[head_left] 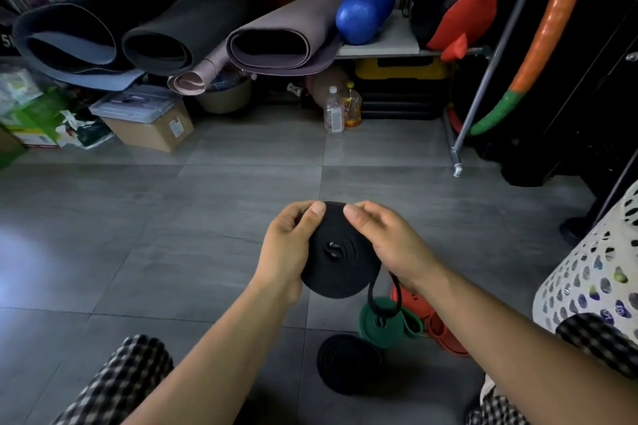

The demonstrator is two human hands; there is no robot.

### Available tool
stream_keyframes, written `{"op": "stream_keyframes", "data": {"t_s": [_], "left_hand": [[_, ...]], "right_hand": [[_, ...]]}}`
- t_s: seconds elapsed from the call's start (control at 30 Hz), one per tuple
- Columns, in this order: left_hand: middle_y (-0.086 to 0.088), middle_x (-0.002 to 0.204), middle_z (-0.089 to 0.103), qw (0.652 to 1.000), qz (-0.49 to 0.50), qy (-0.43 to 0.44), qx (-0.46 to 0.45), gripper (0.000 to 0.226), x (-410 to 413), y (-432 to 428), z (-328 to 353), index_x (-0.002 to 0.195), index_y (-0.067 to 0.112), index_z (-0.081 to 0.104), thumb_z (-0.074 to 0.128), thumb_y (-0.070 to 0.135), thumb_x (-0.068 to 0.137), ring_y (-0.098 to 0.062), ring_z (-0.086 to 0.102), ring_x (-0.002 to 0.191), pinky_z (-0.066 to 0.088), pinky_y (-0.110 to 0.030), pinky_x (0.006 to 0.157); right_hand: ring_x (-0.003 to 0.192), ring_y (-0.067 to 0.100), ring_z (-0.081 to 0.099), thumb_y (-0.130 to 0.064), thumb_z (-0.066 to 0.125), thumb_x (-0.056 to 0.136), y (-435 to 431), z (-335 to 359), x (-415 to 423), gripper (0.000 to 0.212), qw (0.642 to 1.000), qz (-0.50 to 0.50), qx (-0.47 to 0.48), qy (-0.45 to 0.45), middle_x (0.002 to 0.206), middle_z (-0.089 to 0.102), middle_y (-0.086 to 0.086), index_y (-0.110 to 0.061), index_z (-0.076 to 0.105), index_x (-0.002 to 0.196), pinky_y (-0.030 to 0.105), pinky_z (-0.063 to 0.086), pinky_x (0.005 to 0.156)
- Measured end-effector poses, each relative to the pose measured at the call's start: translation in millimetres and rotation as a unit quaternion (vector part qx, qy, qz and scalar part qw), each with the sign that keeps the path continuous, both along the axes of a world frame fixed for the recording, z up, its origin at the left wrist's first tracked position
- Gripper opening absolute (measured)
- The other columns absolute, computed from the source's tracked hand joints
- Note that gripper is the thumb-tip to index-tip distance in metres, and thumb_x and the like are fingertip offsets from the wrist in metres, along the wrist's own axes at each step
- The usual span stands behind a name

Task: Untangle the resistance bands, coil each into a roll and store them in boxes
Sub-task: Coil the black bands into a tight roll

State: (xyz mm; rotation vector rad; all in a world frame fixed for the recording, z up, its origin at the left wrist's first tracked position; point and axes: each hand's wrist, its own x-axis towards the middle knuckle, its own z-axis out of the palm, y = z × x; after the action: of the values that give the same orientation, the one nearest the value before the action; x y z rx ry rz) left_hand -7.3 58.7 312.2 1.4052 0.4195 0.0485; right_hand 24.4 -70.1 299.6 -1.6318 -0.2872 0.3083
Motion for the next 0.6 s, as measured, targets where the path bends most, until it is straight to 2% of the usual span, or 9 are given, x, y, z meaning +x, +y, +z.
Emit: {"op": "stream_keyframes", "data": {"t_s": [0.07, 0.13, 0.17, 0.23, 0.27, 0.3, 0.4, 0.53, 0.6], "left_hand": [[-0.008, 0.091, 0.067, 0.996, 0.066, 0.010, -0.055, 0.020, 3, 1, -4, 0.096, 0.008, 0.060, 0.050, 0.026, 0.093, -0.022, 0.062, 0.083, 0.053, -0.037, 0.076], [-0.008, 0.095, 0.065, 0.989, 0.126, 0.028, -0.073, 0.022, 5, 1, -14, 0.097, 0.008, 0.059, 0.050, 0.028, 0.093, -0.023, 0.061, 0.086, 0.053, -0.037, 0.078], [-0.009, 0.097, 0.065, 0.986, 0.144, 0.040, -0.077, 0.024, 4, -1, -20, 0.100, 0.008, 0.059, 0.051, 0.029, 0.093, -0.024, 0.061, 0.088, 0.053, -0.038, 0.078], [-0.009, 0.098, 0.063, 0.977, 0.178, 0.067, -0.096, 0.025, 3, -5, -35, 0.101, 0.008, 0.058, 0.051, 0.030, 0.093, -0.024, 0.060, 0.089, 0.053, -0.038, 0.078], [-0.008, 0.097, 0.062, 0.972, 0.196, 0.080, -0.106, 0.023, 4, -8, -44, 0.100, 0.008, 0.058, 0.051, 0.030, 0.093, -0.025, 0.059, 0.090, 0.052, -0.038, 0.078], [-0.008, 0.095, 0.061, 0.965, 0.215, 0.091, -0.115, 0.022, 4, -10, -54, 0.097, 0.009, 0.057, 0.050, 0.030, 0.093, -0.026, 0.058, 0.091, 0.052, -0.038, 0.081], [-0.010, 0.101, 0.060, 0.943, 0.270, 0.136, -0.138, 0.021, -2, -21, -100, 0.096, 0.010, 0.058, 0.050, 0.030, 0.093, -0.030, 0.058, 0.098, 0.050, -0.045, 0.090], [-0.018, 0.101, 0.057, 0.917, 0.315, 0.233, -0.078, 0.020, -44, -32, -186, 0.098, 0.004, 0.051, 0.054, 0.023, 0.091, -0.032, 0.055, 0.097, 0.044, -0.042, 0.090], [-0.019, 0.096, 0.055, 0.895, 0.331, 0.294, -0.050, 0.025, -68, -33, -224, 0.095, -0.004, 0.051, 0.056, 0.020, 0.090, -0.036, 0.056, 0.099, 0.044, -0.042, 0.088]], "right_hand": [[0.072, 0.002, 0.065, -0.033, 0.049, 0.088, -1, 0, -1, 0.020, 0.995, -0.001, 0.079, 0.060, 0.078, 0.068, -0.006, -0.018, 0.062, 0.089, 0.015, 0.050, 0.066], [0.050, -0.005, 0.058, -0.029, 0.043, 0.094, 4, -13, -8, 0.020, 0.991, -0.056, 0.088, 0.085, 0.057, 0.062, -0.013, -0.020, 0.058, 0.084, 0.008, 0.042, 0.048], [0.046, -0.004, 0.055, -0.030, 0.042, 0.095, 9, -21, -11, 0.023, 0.988, -0.093, 0.079, 0.093, 0.054, 0.059, -0.013, -0.020, 0.057, 0.081, 0.009, 0.040, 0.046], [0.067, 0.005, 0.060, -0.035, 0.043, 0.094, 16, -42, -13, 0.024, 0.974, -0.157, 0.093, 0.137, 0.075, 0.063, -0.003, -0.019, 0.057, 0.083, 0.021, 0.049, 0.063], [0.080, 0.015, 0.060, -0.036, 0.044, 0.094, 19, -56, -11, 0.023, 0.962, -0.184, 0.109, 0.170, 0.087, 0.063, 0.004, -0.018, 0.057, 0.086, 0.030, 0.049, 0.075], [0.087, 0.021, 0.058, -0.033, 0.043, 0.094, 23, -68, -8, 0.022, 0.949, -0.211, 0.116, 0.203, 0.094, 0.061, 0.009, -0.017, 0.056, 0.086, 0.036, 0.047, 0.079], [0.087, 0.027, 0.052, -0.017, 0.039, 0.093, 31, -112, -12, 0.015, 0.912, -0.316, 0.057, 0.257, 0.094, 0.056, 0.016, -0.010, 0.051, 0.088, 0.040, 0.043, 0.080], [0.105, 0.039, 0.050, -0.009, 0.034, 0.095, 30, -178, -67, 0.027, 0.852, -0.387, -0.009, 0.352, 0.120, 0.050, 0.029, 0.003, 0.046, 0.116, 0.041, 0.038, 0.092], [0.103, 0.039, 0.047, -0.004, 0.033, 0.095, 27, -211, -95, 0.023, 0.841, -0.393, -0.041, 0.370, 0.121, 0.047, 0.031, 0.005, 0.043, 0.114, 0.035, 0.034, 0.081]]}}
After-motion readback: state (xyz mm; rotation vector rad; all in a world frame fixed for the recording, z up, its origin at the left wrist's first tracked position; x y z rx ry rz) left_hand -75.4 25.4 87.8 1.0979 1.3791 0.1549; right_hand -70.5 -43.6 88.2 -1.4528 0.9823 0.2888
